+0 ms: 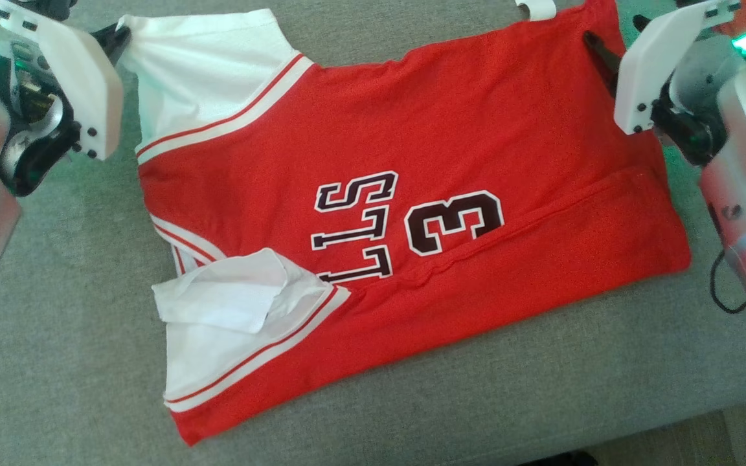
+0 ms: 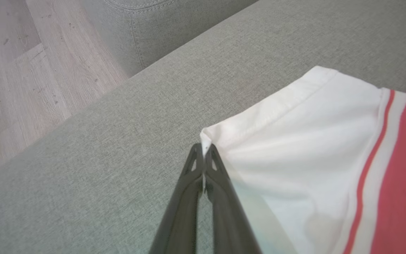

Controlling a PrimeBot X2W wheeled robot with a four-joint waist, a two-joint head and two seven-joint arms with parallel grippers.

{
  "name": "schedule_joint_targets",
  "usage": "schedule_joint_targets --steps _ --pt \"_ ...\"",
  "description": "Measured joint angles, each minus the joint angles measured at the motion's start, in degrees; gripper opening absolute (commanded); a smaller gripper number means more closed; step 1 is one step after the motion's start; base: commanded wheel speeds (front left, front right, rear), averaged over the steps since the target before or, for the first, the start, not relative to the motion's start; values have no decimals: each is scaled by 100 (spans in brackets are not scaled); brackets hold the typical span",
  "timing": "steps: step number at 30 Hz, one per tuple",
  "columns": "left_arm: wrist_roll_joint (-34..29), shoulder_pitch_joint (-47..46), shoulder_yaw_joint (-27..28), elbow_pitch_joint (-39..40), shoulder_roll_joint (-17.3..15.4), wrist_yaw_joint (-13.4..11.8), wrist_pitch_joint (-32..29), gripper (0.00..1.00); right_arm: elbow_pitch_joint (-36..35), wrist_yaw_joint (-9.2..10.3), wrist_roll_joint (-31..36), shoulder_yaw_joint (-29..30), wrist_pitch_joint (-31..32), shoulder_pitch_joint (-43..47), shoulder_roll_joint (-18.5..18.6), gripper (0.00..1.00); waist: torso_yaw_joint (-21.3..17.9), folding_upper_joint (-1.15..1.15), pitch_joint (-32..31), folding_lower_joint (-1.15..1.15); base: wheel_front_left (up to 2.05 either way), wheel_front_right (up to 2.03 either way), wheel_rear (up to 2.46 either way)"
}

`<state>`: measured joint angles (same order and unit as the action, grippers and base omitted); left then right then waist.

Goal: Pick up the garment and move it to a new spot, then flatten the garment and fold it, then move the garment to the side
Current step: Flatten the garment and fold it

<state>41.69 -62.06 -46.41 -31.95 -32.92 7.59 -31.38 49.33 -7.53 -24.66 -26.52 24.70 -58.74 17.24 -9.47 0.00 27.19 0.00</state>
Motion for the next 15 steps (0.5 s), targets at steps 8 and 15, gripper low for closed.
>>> schedule_joint_targets --steps 8,15 --pt "19 -119 -132 140 -40 0 -33 0 498 0 215 -40 -378 -307 -254 100 63 0 17 0 0 0 0" --pt "79 -118 -192 162 -44 1 -36 0 824 0 212 -102 -609 -479 -327 96 107 0 34 0 0 0 0"
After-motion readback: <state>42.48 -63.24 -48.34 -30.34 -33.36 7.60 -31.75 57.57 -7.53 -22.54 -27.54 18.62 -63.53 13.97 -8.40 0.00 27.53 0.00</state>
